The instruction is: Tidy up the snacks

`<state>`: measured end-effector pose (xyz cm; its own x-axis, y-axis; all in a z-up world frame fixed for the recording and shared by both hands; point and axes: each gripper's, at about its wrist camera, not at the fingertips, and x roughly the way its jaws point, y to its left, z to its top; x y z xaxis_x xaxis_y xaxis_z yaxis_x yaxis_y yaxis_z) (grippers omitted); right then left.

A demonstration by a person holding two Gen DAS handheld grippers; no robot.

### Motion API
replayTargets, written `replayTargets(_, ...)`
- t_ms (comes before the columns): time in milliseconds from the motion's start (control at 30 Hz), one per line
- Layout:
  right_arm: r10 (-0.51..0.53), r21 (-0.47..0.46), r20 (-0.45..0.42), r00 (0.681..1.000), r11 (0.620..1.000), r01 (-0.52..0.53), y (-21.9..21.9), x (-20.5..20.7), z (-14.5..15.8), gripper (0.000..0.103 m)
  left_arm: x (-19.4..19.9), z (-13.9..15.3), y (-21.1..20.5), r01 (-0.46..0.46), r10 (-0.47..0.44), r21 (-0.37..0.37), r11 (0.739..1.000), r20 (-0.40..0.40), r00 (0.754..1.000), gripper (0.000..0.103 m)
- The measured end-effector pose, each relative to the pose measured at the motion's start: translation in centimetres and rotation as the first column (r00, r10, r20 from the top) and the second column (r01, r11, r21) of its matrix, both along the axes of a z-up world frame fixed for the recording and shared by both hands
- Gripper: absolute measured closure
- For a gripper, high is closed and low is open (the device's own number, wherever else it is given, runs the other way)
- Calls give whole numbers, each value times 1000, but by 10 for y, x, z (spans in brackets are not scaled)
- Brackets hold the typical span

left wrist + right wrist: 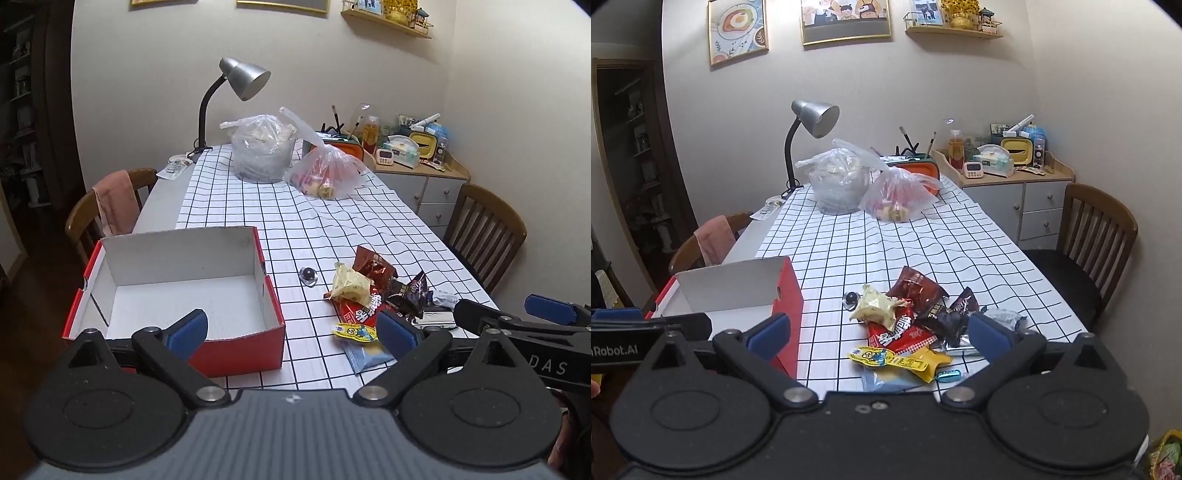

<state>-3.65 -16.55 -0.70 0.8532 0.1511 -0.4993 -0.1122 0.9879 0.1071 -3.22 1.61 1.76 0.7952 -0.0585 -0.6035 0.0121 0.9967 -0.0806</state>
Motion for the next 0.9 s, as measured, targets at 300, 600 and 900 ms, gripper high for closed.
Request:
replayTargets(300,-7,0,-9,1000,1000,7,1,-2,1,0,-1,-2,4,-5,5,0,1000,-12,1000,5)
replayTargets(600,-11,6,-20,1000,1000,11,2,0,1,0,1,-2,4,-9,9,-3,1000,-18,1000,5)
replayTargets(900,-5,5,-22,1000,1000,5,5,-1,0,0,2,-4,6,-7,7,-7,1000,-26,1000,5)
